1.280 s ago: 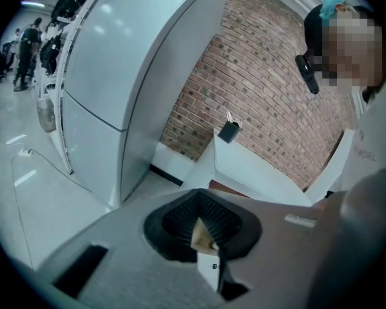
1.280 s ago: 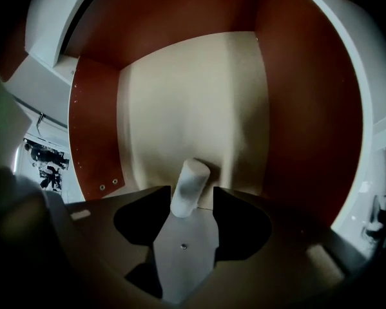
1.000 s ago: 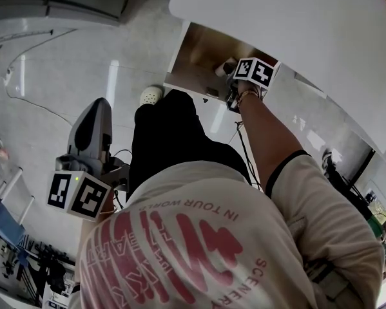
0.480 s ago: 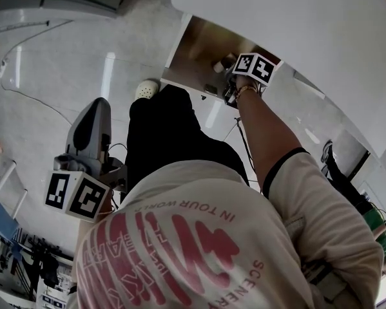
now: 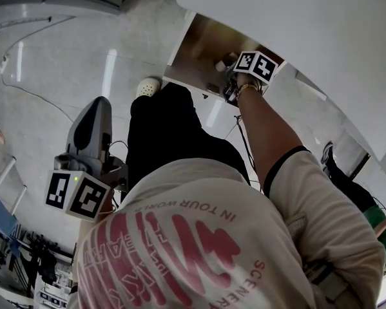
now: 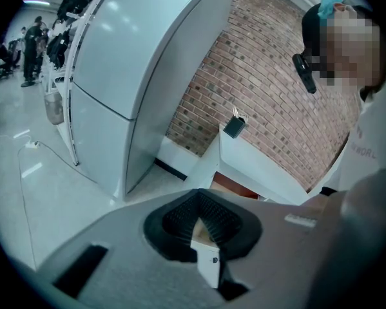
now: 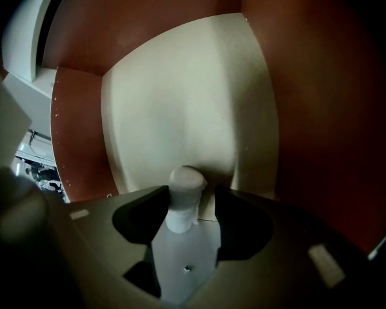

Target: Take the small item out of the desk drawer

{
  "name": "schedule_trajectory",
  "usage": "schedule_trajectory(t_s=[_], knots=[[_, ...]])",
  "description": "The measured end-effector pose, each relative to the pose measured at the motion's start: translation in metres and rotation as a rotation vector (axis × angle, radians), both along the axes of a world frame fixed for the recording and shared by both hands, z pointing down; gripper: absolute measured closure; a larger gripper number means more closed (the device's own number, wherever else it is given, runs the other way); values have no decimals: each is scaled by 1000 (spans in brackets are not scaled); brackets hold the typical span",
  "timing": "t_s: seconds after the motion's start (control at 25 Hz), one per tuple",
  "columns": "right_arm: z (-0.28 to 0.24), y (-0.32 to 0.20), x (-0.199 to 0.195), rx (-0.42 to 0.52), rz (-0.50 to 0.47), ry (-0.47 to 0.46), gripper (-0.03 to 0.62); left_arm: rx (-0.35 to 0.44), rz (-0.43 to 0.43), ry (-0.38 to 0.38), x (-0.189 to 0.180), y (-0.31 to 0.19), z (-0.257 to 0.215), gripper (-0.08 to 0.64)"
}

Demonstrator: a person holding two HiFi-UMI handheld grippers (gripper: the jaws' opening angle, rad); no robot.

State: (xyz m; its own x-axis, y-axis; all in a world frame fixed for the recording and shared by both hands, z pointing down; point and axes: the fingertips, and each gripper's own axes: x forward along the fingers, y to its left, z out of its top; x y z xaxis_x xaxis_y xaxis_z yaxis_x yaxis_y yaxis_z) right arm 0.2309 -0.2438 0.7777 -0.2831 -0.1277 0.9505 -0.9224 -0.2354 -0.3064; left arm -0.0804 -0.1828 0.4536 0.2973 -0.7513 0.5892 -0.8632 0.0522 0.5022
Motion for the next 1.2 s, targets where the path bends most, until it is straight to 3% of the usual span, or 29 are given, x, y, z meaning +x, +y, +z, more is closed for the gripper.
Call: schedule_trajectory(t_s=[0.56, 0.96, 1.2], knots=[[1, 2, -2, 7, 42, -11, 362, -15, -18, 12, 7, 15, 6, 557], [-4, -1, -7, 34, -12, 9, 417, -11, -51, 13, 8, 26, 5, 557], [-5, -1, -8, 40, -22, 16, 419, -23, -99, 26, 2, 38, 10, 557]])
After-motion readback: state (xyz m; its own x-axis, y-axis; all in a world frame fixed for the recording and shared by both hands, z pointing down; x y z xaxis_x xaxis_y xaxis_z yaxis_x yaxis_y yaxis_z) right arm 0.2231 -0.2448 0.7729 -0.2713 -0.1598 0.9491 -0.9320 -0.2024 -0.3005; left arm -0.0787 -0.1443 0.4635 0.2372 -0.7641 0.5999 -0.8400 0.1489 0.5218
